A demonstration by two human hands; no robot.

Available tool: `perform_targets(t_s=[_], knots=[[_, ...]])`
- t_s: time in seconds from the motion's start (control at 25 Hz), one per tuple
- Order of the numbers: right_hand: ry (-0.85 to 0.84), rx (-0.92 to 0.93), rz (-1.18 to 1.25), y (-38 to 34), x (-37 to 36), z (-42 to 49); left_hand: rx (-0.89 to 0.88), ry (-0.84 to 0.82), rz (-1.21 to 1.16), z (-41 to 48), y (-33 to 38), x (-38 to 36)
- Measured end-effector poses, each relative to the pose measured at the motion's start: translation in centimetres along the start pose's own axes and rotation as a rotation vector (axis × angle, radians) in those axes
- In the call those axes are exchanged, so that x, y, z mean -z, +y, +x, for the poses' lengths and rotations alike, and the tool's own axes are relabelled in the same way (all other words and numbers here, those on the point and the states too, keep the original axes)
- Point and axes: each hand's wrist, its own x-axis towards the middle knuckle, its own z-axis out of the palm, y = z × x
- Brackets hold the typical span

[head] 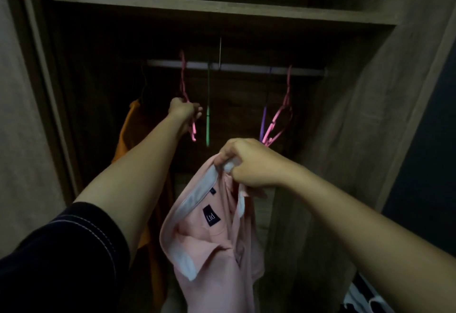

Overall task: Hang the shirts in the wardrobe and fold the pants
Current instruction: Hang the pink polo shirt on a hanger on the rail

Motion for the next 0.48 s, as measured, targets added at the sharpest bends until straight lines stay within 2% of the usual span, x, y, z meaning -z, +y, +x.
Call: perform_targets(t_s=[0.08, 0.24, 0.48], knots=[[-0.004, -0.025, 0.027, 0.3, -0.9, 0.1, -0.014, -0.029, -0.005, -0.7, 0.0, 0.5], [0.003, -0.088, 0.055, 1.8, -2.4, -0.2, -0.056, -0.001, 0.144, -2.7, -1.7, 0.5], [0.02, -0.119, 0.09, -1.3, -4.1, 0.3, -0.064, 0.055, 0.343, -2.9, 1.9, 4.7]])
